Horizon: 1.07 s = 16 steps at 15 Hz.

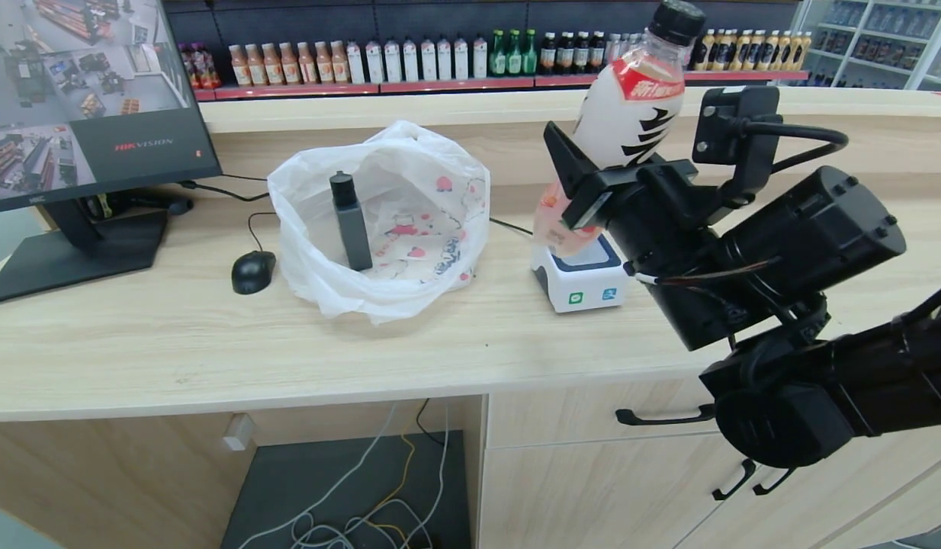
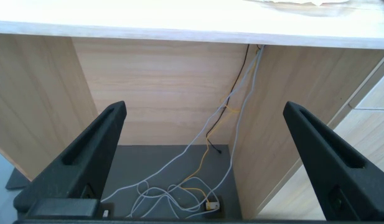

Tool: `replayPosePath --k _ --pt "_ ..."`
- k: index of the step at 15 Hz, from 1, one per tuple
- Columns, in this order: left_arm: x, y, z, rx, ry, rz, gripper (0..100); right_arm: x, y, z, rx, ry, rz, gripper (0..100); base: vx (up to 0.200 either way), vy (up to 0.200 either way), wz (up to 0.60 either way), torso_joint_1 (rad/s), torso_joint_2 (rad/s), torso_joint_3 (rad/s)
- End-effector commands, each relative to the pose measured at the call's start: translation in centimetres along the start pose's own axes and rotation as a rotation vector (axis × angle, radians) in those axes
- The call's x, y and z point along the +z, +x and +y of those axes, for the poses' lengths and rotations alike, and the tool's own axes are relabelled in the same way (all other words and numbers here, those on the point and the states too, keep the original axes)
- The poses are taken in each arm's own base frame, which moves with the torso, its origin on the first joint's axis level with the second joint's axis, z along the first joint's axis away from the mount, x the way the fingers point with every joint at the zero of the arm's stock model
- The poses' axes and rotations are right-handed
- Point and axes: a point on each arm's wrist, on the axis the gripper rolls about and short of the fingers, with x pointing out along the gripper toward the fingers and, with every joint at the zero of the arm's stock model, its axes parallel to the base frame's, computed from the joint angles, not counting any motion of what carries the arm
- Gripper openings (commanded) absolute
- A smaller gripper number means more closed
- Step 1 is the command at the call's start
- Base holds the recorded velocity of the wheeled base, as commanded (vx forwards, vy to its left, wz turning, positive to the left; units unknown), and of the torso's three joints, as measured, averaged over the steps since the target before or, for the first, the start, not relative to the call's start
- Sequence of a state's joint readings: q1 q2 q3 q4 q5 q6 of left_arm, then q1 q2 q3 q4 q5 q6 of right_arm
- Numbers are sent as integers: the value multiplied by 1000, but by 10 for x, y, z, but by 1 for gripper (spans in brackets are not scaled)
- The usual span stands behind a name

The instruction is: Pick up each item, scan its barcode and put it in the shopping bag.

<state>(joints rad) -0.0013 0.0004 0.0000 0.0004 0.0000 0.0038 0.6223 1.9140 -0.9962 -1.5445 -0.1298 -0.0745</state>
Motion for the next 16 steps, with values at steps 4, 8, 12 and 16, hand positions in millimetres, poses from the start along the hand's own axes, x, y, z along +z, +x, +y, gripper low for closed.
replayPosePath --k 4,8,12,16 --pt "0 0 0 0 2 -1 100 26 13 -18 -113 -1 -113 0 0 0 0 0 0 0" --pt "0 0 0 0 2 -1 100 32 16 -20 -149 19 -143 0 0 0 0 0 0 0" --pt "0 0 0 0 -1 -1 100 37 22 -21 -219 77 -180 0 0 150 0 3 1 1" --pt "0 0 0 0 -1 -1 100 33 23 -21 -218 78 -171 0 0 200 0 -2 4 2"
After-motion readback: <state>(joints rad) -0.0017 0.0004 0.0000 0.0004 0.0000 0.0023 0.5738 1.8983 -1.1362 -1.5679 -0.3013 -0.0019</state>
